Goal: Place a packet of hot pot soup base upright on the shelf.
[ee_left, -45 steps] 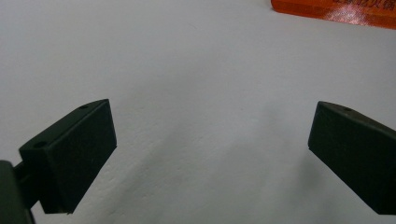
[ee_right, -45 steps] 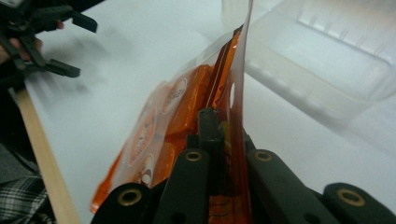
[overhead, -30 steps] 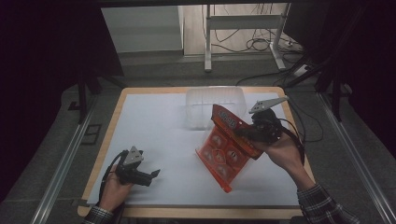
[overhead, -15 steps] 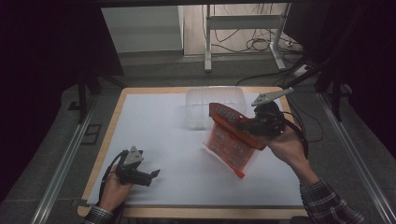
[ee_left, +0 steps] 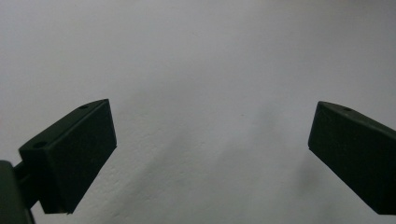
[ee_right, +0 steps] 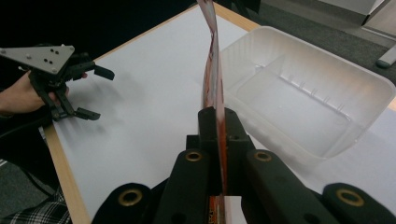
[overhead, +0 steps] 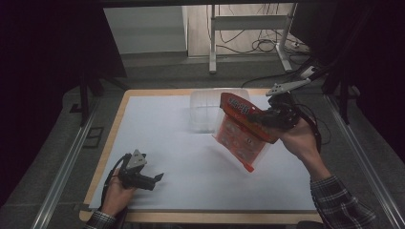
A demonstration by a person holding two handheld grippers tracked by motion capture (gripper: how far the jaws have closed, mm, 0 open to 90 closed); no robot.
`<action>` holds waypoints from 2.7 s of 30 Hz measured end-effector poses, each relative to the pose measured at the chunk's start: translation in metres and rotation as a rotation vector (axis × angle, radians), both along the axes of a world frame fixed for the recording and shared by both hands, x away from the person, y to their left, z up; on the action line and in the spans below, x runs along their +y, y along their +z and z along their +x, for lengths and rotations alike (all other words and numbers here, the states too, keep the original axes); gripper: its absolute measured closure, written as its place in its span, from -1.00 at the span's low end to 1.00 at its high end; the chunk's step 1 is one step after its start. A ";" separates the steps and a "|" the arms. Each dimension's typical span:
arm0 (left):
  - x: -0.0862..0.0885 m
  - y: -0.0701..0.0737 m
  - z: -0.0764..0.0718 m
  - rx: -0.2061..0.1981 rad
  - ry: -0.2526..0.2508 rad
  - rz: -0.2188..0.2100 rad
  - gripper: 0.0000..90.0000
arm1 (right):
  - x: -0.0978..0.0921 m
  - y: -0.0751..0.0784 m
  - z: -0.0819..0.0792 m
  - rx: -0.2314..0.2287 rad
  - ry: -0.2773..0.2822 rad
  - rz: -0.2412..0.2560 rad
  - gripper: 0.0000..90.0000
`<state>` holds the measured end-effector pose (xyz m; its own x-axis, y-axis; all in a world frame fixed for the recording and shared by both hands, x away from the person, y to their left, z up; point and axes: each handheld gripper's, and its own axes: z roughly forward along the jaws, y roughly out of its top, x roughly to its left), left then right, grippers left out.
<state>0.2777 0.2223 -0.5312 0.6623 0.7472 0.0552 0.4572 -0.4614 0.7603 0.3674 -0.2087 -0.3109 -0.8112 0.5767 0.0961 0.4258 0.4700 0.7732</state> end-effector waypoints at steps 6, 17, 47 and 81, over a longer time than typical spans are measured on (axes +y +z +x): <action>0.000 0.000 0.000 -0.001 0.001 0.000 -0.99 | 0.000 0.008 0.007 -0.008 -0.009 -0.002 0.98; 0.000 0.000 0.000 0.000 0.002 0.005 -0.99 | 0.001 0.020 0.023 -0.016 -0.024 0.017 0.98; 0.000 -0.001 0.000 0.007 0.006 0.005 -0.99 | 0.016 0.045 0.079 -0.027 -0.072 0.015 0.98; 0.000 -0.001 0.001 0.011 0.012 0.010 -0.98 | 0.046 0.042 0.151 -0.043 -0.124 0.010 0.98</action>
<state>0.2782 0.2222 -0.5325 0.6538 0.7546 0.0554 0.4714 -0.4635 0.7503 0.5183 -0.1624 -0.2687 -0.7373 0.6720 0.0689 0.4464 0.4082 0.7963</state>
